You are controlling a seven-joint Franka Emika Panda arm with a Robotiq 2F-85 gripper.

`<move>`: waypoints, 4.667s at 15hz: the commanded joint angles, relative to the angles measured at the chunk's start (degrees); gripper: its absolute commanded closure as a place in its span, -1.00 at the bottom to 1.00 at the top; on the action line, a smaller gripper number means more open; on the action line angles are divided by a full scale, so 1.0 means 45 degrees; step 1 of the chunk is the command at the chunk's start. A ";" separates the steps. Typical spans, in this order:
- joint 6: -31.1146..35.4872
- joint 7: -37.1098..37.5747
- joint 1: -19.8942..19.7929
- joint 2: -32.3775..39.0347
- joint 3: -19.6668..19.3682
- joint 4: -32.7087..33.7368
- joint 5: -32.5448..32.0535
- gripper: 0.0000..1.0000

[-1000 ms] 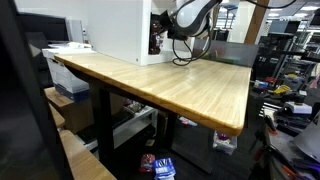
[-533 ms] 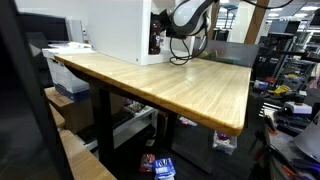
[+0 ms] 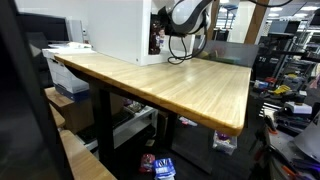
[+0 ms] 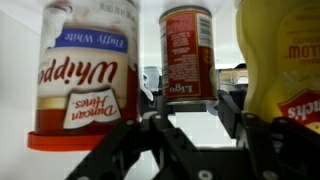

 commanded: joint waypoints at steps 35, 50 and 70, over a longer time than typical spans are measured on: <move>0.0105 0.0191 0.2615 0.0057 -0.2593 -0.1676 0.0555 -0.65; 0.0059 0.0408 0.1293 -0.0143 -0.1141 -0.0892 -0.0315 -1.00; 0.0066 0.0365 -0.1327 0.0455 0.1260 0.0266 -0.1296 -1.00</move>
